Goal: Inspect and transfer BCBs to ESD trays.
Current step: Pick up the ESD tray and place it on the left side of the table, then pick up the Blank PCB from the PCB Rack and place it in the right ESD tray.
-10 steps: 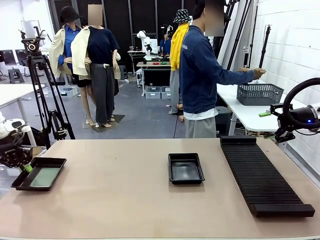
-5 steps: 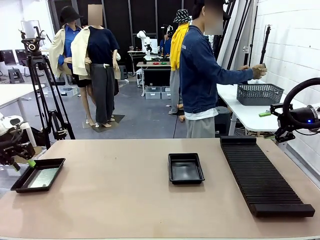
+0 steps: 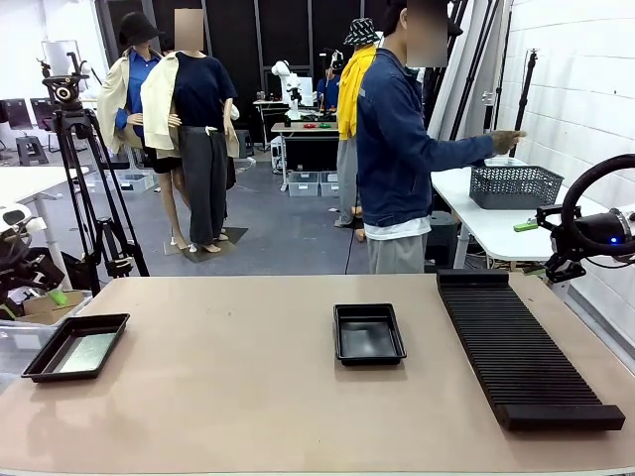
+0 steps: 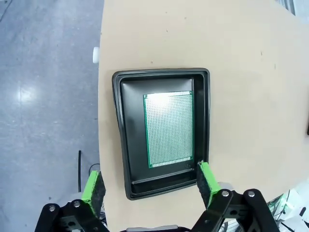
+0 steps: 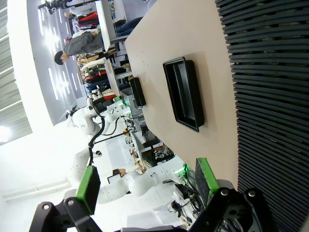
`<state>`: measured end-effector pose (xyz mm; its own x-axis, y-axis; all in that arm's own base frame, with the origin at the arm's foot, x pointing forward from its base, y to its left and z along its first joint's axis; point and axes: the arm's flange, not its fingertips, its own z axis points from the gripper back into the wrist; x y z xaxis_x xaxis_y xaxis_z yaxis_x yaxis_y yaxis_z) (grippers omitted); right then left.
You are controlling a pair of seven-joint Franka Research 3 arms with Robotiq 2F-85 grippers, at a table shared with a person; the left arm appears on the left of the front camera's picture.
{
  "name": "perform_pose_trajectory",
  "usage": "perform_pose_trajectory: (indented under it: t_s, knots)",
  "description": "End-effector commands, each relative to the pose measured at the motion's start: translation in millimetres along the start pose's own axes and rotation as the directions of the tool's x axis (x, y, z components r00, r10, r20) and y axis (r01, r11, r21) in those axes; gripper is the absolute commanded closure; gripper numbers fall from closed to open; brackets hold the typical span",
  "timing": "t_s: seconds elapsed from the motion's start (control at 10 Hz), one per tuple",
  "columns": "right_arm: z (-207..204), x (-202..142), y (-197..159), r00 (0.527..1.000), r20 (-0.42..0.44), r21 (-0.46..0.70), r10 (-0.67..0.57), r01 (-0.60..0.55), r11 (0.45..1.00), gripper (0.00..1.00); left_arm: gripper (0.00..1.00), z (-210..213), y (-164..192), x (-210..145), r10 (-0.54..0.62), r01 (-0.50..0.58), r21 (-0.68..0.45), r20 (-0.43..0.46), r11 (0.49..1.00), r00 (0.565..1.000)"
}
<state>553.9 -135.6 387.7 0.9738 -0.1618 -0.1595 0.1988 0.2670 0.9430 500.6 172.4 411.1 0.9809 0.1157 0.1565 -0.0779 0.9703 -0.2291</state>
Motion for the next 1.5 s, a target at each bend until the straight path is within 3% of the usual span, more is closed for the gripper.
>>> perform_pose_trajectory:
  t_s: [0.0, 1.4]
  knots:
    - [-2.6, -5.2, 0.8, 1.0, -0.001, 0.004, -0.009, 0.009, 1.0, 0.0, 0.0, -3.0, -3.6, -6.3, 0.011, -0.011, 0.022, -0.015, 1.0, 1.0]
    - [-2.6, -5.2, 0.8, 1.0, -0.001, 0.004, -0.009, 0.009, 1.0, 0.0, 0.0, -0.5, -1.7, -2.2, -0.003, 0.003, 0.0, -0.002, 1.0, 1.0]
